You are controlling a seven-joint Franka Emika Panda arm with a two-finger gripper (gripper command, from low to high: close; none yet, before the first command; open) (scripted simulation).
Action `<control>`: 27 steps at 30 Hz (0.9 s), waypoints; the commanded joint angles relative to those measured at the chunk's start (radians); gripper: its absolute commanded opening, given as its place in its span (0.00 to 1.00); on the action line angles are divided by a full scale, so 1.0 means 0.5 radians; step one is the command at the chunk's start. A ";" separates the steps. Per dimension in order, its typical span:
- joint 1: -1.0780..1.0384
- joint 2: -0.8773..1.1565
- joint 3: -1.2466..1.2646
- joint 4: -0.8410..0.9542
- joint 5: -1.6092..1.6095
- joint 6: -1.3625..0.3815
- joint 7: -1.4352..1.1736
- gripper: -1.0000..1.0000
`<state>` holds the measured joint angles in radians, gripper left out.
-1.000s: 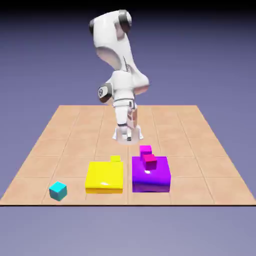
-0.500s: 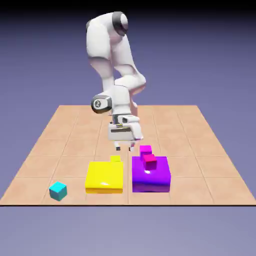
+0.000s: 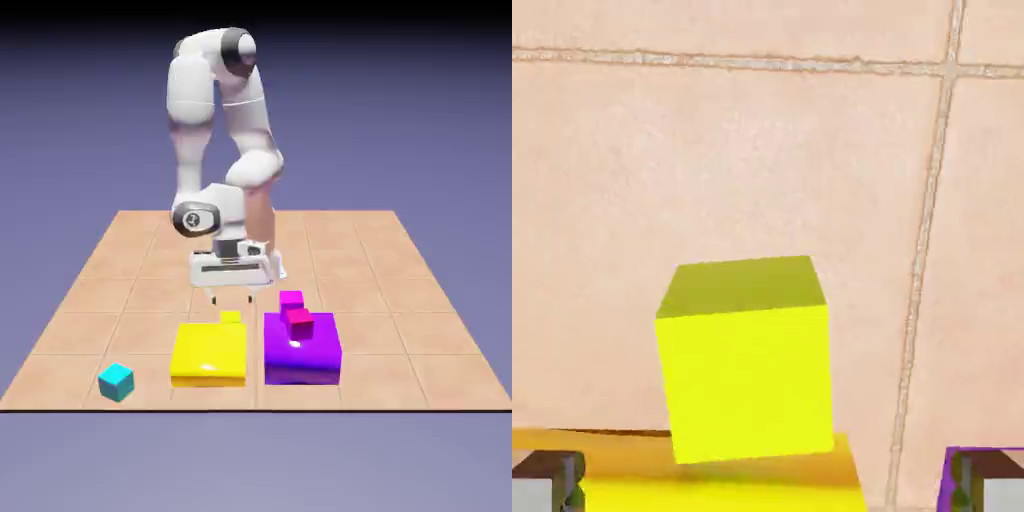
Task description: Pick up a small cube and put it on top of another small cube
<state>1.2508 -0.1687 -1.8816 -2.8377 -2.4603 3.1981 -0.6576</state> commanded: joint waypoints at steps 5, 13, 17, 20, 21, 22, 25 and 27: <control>0.304 -0.295 -0.362 0.052 -0.001 -0.246 -0.132 0.50; 0.726 -0.706 -0.866 0.124 -0.001 -0.589 -0.316 0.00; 0.544 -0.529 -0.648 0.093 -0.001 -0.441 -0.236 0.00; 0.361 -0.351 -0.431 0.062 -0.001 -0.293 -0.157 0.00; 0.301 -0.292 -0.359 0.051 -0.001 -0.244 -0.131 0.00; 0.240 -0.233 -0.286 0.041 0.000 -0.195 -0.104 0.00; 0.058 -0.056 -0.069 0.010 0.000 -0.047 -0.025 0.00; 0.000 0.000 0.000 0.000 0.000 0.000 0.000 0.00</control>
<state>1.2507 -0.1687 -1.8814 -2.8377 -2.4605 3.1972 -0.6575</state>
